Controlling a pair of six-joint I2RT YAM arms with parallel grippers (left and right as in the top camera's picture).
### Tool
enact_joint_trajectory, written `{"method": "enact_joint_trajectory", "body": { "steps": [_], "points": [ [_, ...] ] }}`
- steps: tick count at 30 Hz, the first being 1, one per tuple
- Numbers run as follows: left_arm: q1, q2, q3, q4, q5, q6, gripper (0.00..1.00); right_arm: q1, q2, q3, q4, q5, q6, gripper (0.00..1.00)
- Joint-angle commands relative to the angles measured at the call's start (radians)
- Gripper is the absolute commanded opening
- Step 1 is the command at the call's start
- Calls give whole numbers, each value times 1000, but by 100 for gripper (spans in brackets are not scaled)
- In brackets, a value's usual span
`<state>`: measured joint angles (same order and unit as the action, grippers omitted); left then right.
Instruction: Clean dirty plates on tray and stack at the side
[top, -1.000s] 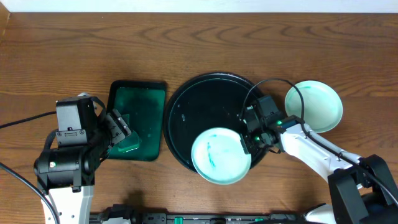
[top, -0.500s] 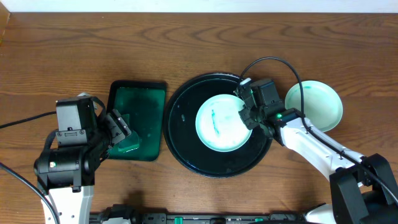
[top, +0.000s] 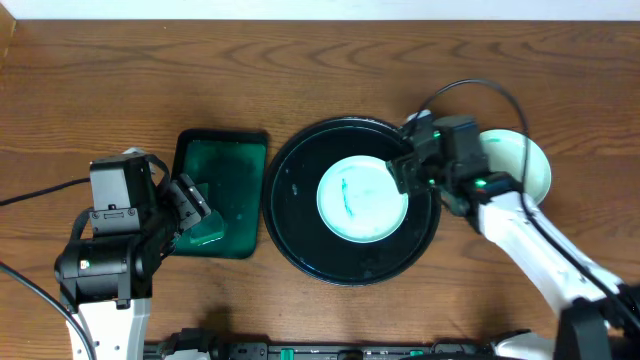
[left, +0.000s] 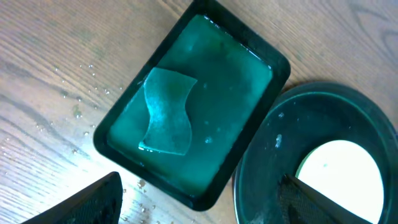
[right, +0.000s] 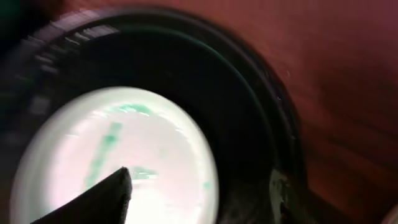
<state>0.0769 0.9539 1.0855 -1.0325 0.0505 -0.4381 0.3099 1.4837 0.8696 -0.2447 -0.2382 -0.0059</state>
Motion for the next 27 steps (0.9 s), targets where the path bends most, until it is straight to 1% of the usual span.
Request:
{"method": "enact_joint_trajectory", "body": {
  "steps": [1, 3, 5, 8, 10, 12, 16, 17, 18, 20, 24, 27],
  "points": [
    [2, 3, 22, 2, 40, -32, 80, -17, -32, 22, -49, -184, 54, 70],
    [-2, 20, 18, 11, 52, -29, 79, -14, -30, 21, -108, -185, 54, 69],
    [-10, 54, 14, 8, 45, 15, 69, -14, -30, 18, -161, -178, 54, 67],
    [-18, 140, -4, -11, -11, 26, 68, -14, -29, 18, -202, -157, 54, 64],
    [-17, 211, -24, -15, -74, 22, 68, -14, -29, 18, -206, -151, 53, 61],
    [-16, 292, -44, -9, -148, -19, 68, -14, -29, 18, -205, -151, 54, 59],
    [-15, 476, -48, 43, -168, -38, 64, -14, -29, 18, -205, -151, 54, 56],
    [-15, 522, -48, 65, -168, -37, 62, -14, -29, 18, -205, -151, 54, 56],
    [-15, 568, -48, 89, -168, -38, 57, -14, -29, 18, -205, -151, 54, 55],
    [-15, 651, -48, 132, -167, -38, 50, -14, -29, 18, -206, -151, 54, 54],
    [-15, 781, -48, 207, -167, -38, 46, -14, -29, 18, -219, -151, 54, 50],
    [-15, 844, -48, 243, -163, -38, 33, -14, -29, 18, -222, -151, 54, 47]
  ]
}}
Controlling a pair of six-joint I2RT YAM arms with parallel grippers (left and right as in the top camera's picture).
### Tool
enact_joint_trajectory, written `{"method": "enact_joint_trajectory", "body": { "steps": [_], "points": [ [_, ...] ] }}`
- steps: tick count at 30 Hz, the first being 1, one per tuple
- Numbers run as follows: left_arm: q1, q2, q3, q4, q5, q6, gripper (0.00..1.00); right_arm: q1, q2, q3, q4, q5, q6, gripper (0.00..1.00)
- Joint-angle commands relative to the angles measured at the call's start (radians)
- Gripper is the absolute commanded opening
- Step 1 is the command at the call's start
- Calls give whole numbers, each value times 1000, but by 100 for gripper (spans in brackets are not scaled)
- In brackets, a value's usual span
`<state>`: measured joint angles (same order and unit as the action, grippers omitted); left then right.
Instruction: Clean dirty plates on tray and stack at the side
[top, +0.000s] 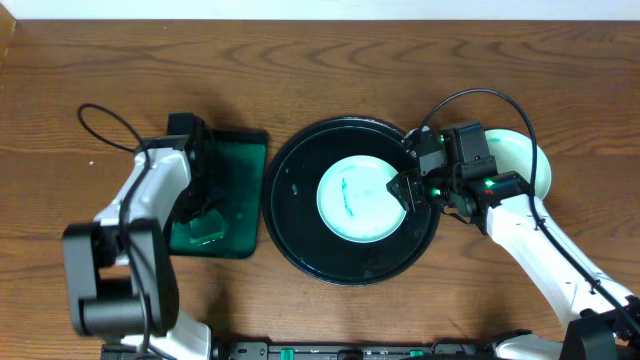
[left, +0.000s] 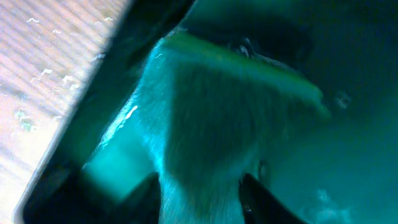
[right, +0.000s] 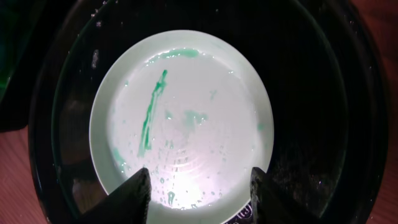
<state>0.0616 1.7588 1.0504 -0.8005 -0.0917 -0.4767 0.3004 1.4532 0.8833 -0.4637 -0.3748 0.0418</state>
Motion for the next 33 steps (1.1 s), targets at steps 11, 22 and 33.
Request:
{"method": "enact_joint_trajectory", "body": {
  "steps": [11, 22, 33],
  "points": [
    [0, -27, 37, -66, 88, 43, 7, -5, 1, 5, -8, 229, 207, 25],
    [-14, -310, 50, -88, 144, 189, 7, 12, 42, 5, -5, 261, 132, 33],
    [-14, -297, 43, -92, 159, 189, 7, 29, 233, 5, 79, 138, 125, 41]
  ]
}}
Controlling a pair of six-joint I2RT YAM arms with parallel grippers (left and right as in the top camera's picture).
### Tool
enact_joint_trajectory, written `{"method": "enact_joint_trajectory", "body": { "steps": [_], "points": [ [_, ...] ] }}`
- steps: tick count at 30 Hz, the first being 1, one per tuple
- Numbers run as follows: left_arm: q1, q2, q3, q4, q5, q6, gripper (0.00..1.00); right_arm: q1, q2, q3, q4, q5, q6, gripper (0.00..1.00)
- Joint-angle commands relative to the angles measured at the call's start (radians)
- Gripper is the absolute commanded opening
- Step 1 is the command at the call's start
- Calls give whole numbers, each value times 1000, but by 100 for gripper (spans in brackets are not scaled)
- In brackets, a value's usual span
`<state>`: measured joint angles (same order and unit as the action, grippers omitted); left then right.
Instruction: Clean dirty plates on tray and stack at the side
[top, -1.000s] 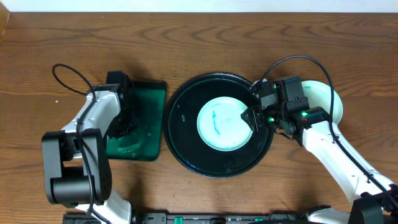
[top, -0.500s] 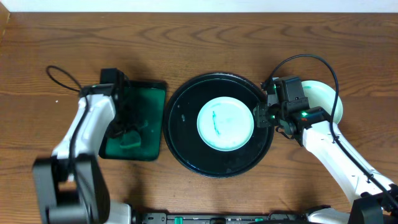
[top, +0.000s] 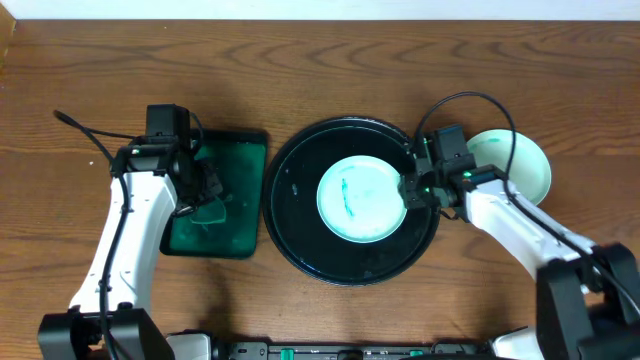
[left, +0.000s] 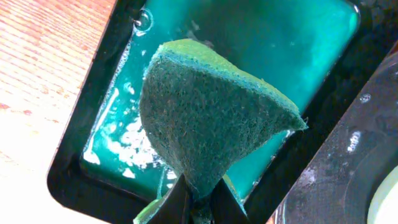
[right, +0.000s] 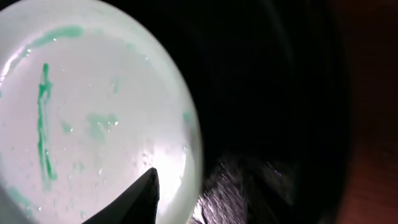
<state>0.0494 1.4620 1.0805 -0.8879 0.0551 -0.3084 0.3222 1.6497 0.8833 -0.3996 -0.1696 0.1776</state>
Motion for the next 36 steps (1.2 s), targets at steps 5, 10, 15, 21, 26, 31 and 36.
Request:
{"method": "enact_joint_trajectory", "body": {
  "steps": [5, 10, 15, 21, 26, 31, 36],
  "points": [
    [-2, -18, 15, -24, 13, 27, 7, 22, 111, 5, 34, -74, -3, 9],
    [-2, -69, 15, -33, 64, 26, 7, 22, 116, 5, 41, -67, 20, 1],
    [-3, -50, 2, -17, 42, 16, 7, 22, 116, 5, 41, -66, 21, 1],
    [-3, 43, -54, 50, -18, -38, 7, 22, 116, 5, 40, -66, 20, 1],
    [-3, 71, -46, 57, 66, -40, 7, 22, 116, 5, 40, -66, 20, 1],
    [-3, 53, 26, -13, 81, -40, 7, 22, 116, 5, 41, -67, 20, 1],
    [-3, 53, 48, -24, 31, -40, 7, 22, 116, 5, 41, -67, 20, 1]
  ]
}}
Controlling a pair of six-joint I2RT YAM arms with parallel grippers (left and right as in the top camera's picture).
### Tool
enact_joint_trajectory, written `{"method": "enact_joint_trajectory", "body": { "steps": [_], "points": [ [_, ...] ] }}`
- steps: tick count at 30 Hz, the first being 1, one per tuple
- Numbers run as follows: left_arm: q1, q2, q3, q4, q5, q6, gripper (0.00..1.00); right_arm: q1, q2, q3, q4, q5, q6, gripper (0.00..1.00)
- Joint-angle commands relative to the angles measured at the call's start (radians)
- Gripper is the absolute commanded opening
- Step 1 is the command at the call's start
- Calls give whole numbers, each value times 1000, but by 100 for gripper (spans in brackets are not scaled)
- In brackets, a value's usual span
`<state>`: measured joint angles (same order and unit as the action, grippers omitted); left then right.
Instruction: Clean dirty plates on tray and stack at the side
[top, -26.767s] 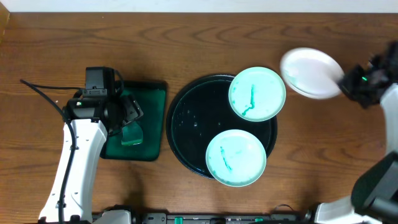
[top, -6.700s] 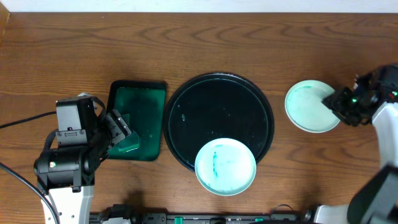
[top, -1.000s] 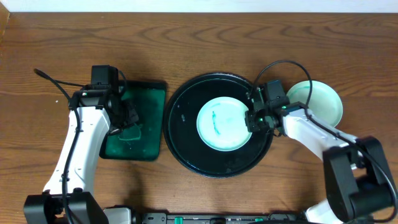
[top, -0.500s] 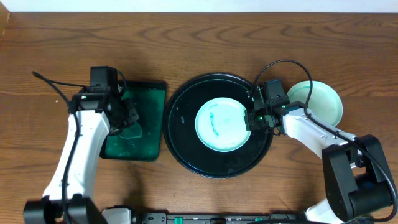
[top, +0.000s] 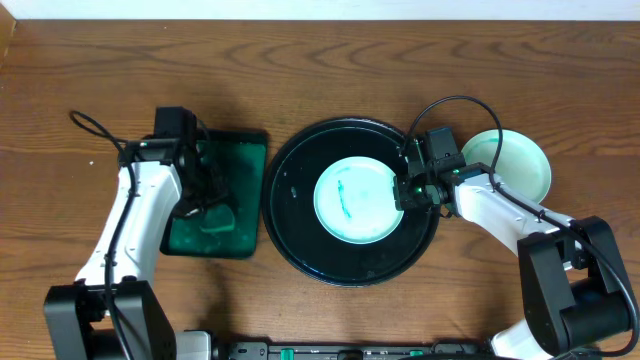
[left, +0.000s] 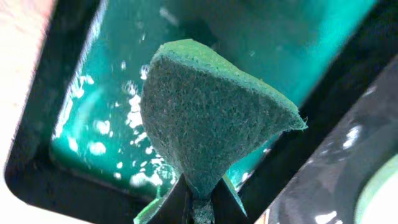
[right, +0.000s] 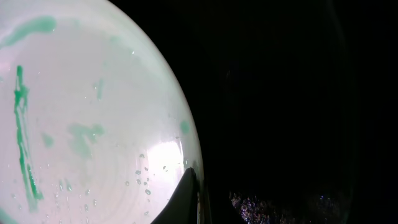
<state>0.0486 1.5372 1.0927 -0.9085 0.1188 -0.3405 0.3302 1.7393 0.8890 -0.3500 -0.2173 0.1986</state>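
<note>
A white dirty plate with green smears lies in the round black tray. My right gripper is at its right rim, shut on the dirty plate. One finger lies on the rim; the other is hidden in the dark below. Over the black rectangular tub of green water, my left gripper is shut on a green sponge, pinched at its lower end and folded into a cone. A clean white plate sits on the table to the right of the tray.
The tub stands directly left of the round tray, their rims nearly touching. Cables loop from both arms above the table. Brown wooden table surface surrounds everything, with a pale edge along the back.
My right gripper has gone from an open stance at the plate's right edge to shut on that rim. The left gripper still holds the sponge over the tub, slightly shifted.
First the sponge lay in the tub's green water with my left gripper open nearby, and the right gripper open over the dirty plate. Then the left gripper was down around the sponge. Later it held the sponge above the water. The right gripper now grips the plate's rim.
</note>
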Motion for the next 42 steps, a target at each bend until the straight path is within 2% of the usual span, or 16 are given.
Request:
{"method": "enact_joint_trajectory", "body": {
  "steps": [1, 7, 13, 18, 28, 34, 38, 42],
  "points": [
    [-3, -22, 36, -7, -37, -8, 8, 14, 26, -1, -9, -19, -1, 1],
    [-14, -22, 61, -66, -33, -13, 7, 14, 26, -1, -9, -19, -1, 1],
    [-87, -22, 178, -134, 2, -28, 7, 14, 26, -1, -7, -19, 7, 1],
    [-222, -9, 170, 6, 162, -64, 7, 14, 26, -1, -6, -19, 7, 1],
    [-525, 218, 167, 227, 191, -179, 7, 14, 26, -1, -9, -19, 7, 1],
    [-623, 374, 167, 344, 240, -221, 7, 14, 26, -1, -10, -19, 7, 1],
    [-626, 411, 167, 346, 187, -258, 7, 14, 26, -1, -12, -19, 7, 1],
    [-622, 410, 169, 267, -42, -299, 7, 14, 26, -1, -11, -19, 7, 1]
  ]
}}
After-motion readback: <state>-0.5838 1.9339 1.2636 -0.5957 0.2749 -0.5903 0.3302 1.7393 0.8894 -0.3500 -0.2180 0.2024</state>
